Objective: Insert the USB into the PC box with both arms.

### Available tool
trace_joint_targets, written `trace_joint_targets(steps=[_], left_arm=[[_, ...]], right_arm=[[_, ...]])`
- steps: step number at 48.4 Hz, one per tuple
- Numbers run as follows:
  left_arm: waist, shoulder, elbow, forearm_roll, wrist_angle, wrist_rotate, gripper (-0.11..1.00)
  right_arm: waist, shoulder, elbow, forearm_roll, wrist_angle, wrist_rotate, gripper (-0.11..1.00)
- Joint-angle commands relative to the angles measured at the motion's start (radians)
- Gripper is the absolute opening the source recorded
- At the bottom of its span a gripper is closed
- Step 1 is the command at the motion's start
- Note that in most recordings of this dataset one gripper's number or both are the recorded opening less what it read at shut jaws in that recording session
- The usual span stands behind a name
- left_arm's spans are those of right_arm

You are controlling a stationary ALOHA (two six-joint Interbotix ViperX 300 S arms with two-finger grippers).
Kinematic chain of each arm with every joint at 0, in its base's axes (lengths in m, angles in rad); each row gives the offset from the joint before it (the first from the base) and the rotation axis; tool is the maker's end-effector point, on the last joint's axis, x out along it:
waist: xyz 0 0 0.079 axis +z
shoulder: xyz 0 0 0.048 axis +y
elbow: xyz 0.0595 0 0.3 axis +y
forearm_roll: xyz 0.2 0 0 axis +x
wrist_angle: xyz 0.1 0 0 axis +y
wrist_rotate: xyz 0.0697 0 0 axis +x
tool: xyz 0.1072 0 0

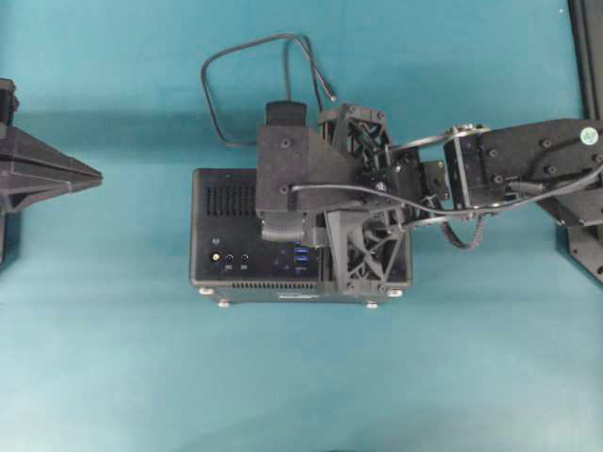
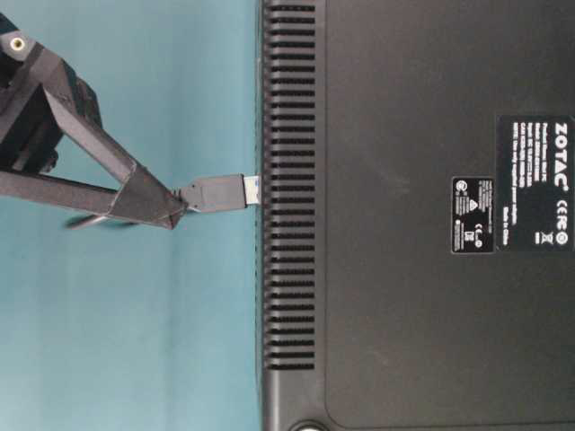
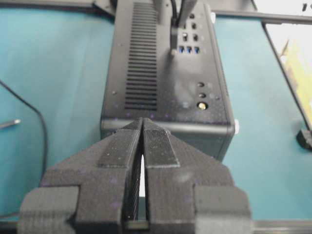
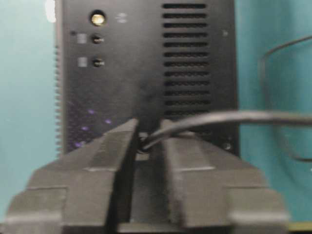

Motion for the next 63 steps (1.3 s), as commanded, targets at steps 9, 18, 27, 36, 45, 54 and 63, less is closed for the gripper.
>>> trace_joint_targets(steps=[9, 18, 27, 36, 45, 54, 63], left_arm=[[-0.002, -0.003, -0.025, 0.003, -0.005, -0.002, 0.0], [0.0, -0.005, -0.023, 0.002, -0.005, -0.003, 0.0], [0.0, -0.005, -0.023, 0.003, -0.005, -0.003, 0.0], [-0.002, -0.006, -0.02, 0.002, -0.005, -0.005, 0.0], [-0.002, -0.005, -0.021, 0.002, -0.005, -0.006, 0.0], [-0.002, -0.005, -0.023, 0.002, -0.005, -0.006, 0.0], [-0.002, -0.005, -0.021, 0.002, -0.005, -0.006, 0.0]], right_arm=[[0.006, -0.008, -0.005, 0.015, -0.005, 0.012, 0.08], [0.006, -0.008, 0.017, 0.015, -0.006, 0.041, 0.08], [0.008, -0.012, 0.028, 0.015, -0.008, 0.058, 0.08], [-0.006, -0.015, 0.052, 0.009, -0.025, 0.057, 0.08], [-0.002, -0.015, 0.066, 0.011, -0.057, 0.06, 0.08], [0.021, -0.015, 0.066, 0.038, -0.058, 0.071, 0.08], [0.029, -0.021, 0.066, 0.04, -0.058, 0.1, 0.08]])
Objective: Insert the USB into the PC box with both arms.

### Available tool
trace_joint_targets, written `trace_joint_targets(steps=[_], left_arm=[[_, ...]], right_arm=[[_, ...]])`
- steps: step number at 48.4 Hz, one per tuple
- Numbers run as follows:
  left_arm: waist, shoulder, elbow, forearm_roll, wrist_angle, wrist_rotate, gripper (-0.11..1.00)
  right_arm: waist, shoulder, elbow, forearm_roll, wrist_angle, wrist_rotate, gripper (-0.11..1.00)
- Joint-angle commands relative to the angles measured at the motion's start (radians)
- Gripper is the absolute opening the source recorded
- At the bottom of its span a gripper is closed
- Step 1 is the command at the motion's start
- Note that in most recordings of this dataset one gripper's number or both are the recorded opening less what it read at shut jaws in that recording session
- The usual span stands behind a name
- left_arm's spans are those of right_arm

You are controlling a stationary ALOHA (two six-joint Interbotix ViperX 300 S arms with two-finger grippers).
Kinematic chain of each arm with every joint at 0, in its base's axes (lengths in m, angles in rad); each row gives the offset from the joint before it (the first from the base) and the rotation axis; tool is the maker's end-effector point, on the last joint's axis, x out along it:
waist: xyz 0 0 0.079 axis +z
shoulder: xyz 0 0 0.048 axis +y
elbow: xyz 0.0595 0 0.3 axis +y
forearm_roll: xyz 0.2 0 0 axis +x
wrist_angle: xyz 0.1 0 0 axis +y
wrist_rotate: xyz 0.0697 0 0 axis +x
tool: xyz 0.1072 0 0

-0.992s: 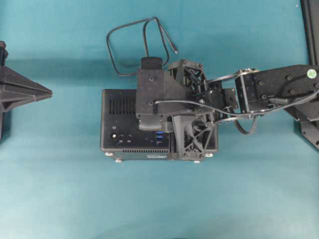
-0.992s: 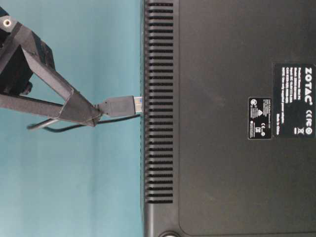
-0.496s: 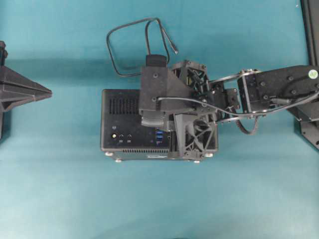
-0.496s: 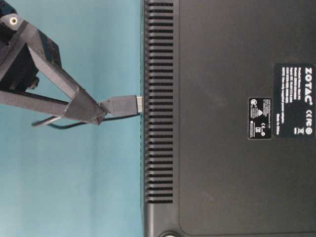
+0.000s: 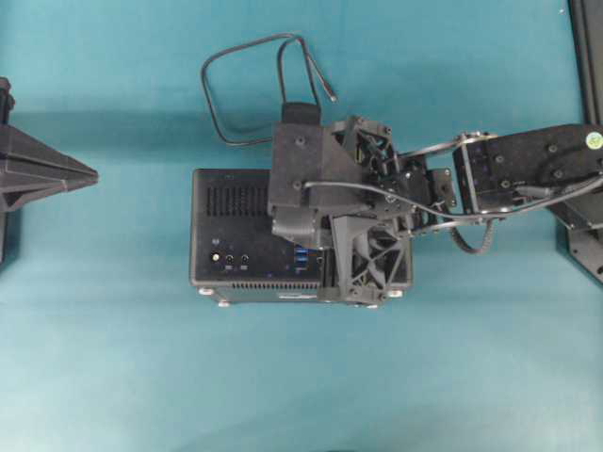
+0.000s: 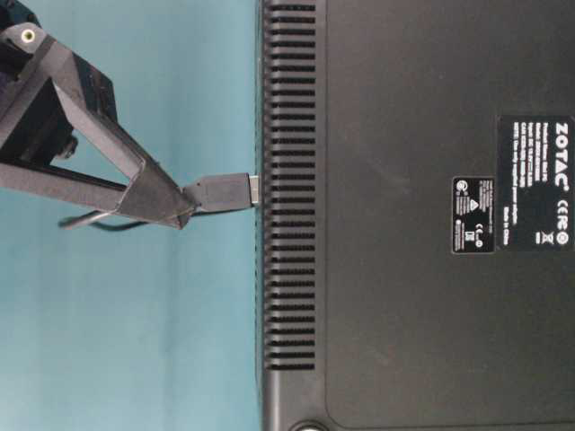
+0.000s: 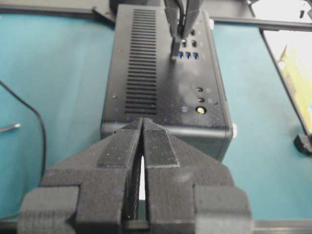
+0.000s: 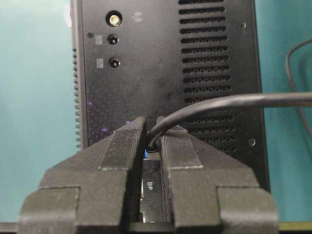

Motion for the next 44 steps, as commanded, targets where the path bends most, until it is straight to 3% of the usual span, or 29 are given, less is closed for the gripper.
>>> trace_joint_targets(steps=[1, 20, 34, 44], left_arm=[[-0.002, 0.005, -0.021, 0.003, -0.005, -0.002, 0.0], [-0.002, 0.005, -0.021, 0.003, -0.005, -0.002, 0.0], [0.0, 0.006, -0.021, 0.003, -0.002, 0.0, 0.0], [-0.02, 0.005, -0.023, 0.003, 0.0, 0.003, 0.0]], right_arm=[[0.017, -0.005, 0.003, 0.011, 0.003, 0.015, 0.08], [-0.02, -0.009, 0.017, -0.023, 0.012, 0.018, 0.08], [0.018, -0.011, 0.014, 0.025, 0.012, 0.021, 0.08], [0.005, -0.011, 0.015, 0.021, 0.012, 0.02, 0.08]])
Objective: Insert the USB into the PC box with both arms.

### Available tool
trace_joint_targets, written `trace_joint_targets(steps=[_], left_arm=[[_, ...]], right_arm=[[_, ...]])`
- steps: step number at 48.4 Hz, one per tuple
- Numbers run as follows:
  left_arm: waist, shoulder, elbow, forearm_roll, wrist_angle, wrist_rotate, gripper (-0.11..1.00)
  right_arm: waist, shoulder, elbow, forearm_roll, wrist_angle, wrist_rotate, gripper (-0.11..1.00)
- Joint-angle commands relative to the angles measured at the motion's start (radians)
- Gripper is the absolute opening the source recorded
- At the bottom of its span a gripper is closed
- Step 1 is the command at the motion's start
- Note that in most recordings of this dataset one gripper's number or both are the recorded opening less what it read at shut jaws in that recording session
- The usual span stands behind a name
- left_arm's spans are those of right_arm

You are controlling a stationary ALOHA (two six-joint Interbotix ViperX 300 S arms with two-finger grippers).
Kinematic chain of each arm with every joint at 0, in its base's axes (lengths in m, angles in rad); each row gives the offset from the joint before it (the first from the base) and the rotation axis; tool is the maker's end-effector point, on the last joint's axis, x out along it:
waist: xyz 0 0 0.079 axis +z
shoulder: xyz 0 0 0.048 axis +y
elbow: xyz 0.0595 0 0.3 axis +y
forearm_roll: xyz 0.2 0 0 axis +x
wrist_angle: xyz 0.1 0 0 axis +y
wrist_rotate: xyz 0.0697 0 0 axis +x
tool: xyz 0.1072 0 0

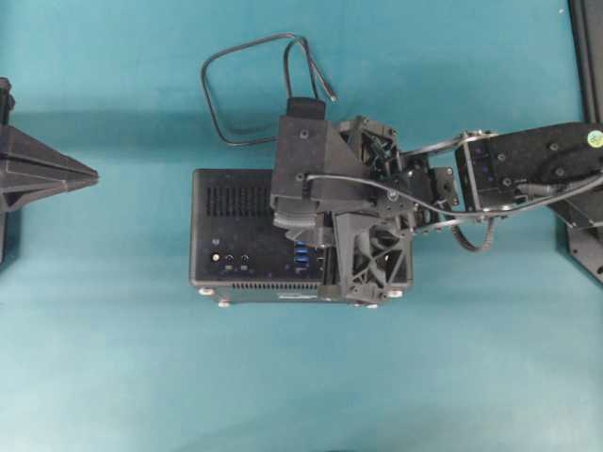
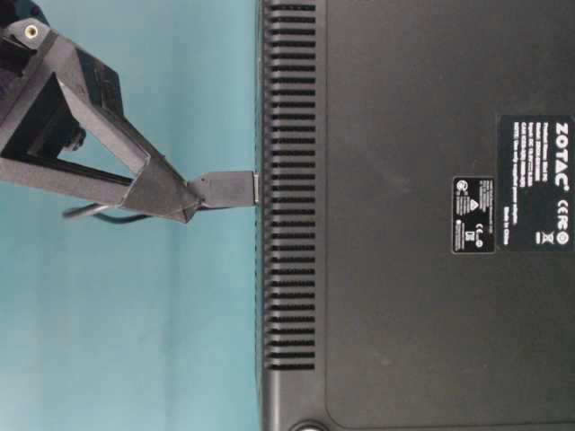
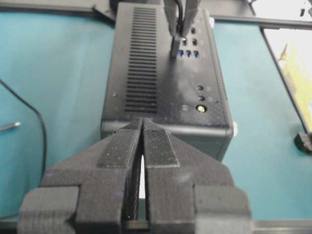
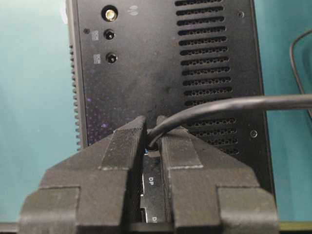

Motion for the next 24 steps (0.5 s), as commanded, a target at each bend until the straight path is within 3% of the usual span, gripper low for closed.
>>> trace_joint_targets(steps=[1, 10, 24], left_arm=[[-0.021, 0.005, -0.025, 0.003, -0.005, 0.003, 0.0], [-0.054, 0.009, -0.029, 0.003, -0.005, 0.005, 0.0], [-0.054, 0.009, -0.037, 0.003, -0.005, 0.011, 0.0]], right_arm=[[0.006, -0.002, 0.003, 0.011, 0.011, 0.008, 0.08], [-0.025, -0.003, 0.003, -0.017, 0.009, 0.008, 0.08], [0.0, -0.002, 0.006, 0.005, 0.009, 0.011, 0.08]])
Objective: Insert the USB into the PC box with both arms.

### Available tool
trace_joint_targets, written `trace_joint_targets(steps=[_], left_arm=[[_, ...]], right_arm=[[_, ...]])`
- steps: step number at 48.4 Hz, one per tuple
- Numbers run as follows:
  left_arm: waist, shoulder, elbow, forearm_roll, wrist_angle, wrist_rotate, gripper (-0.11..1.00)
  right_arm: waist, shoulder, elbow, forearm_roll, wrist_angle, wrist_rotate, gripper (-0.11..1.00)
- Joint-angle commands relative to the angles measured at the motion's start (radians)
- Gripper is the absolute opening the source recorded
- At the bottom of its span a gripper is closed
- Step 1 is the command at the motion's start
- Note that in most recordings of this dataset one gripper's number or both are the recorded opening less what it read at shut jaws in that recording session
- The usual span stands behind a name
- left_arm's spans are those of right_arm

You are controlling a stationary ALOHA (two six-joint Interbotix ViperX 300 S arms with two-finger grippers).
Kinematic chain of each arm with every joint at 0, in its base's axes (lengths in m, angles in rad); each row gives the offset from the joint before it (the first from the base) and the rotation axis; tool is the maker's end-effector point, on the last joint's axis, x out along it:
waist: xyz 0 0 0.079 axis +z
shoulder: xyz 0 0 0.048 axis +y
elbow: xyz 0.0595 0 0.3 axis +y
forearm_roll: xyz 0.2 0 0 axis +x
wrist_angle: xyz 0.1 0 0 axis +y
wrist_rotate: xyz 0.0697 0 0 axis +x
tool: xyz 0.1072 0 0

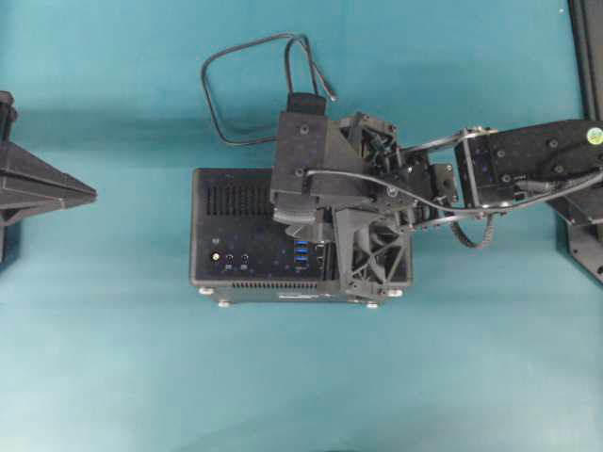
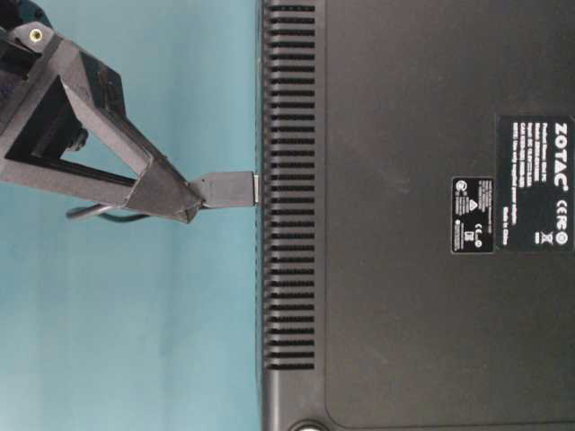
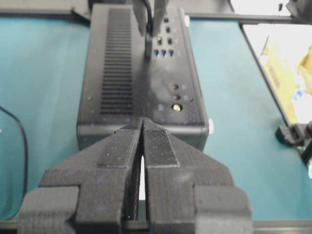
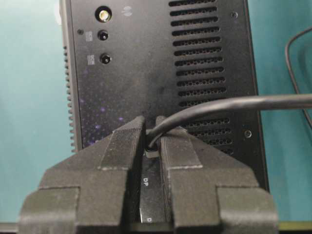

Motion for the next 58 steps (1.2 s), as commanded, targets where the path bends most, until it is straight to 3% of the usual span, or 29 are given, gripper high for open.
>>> trace_joint_targets(steps=[1, 9, 28, 58], left_arm=[[0.0, 0.006, -0.029, 0.002, -0.005, 0.003, 0.0], [0.0, 0.006, -0.031, 0.002, -0.003, 0.003, 0.0], [-0.002, 0.006, -0.029, 0.002, -0.005, 0.003, 0.0], [-0.002, 0.008, -0.031, 0.002, -0.003, 0.0, 0.0]], right_arm=[[0.014, -0.002, 0.005, 0.02, 0.009, 0.011, 0.08], [0.037, 0.002, 0.005, 0.052, 0.003, 0.029, 0.08], [0.011, 0.005, 0.009, 0.026, 0.002, 0.032, 0.08], [0.026, -0.011, -0.025, 0.034, 0.002, 0.031, 0.11]])
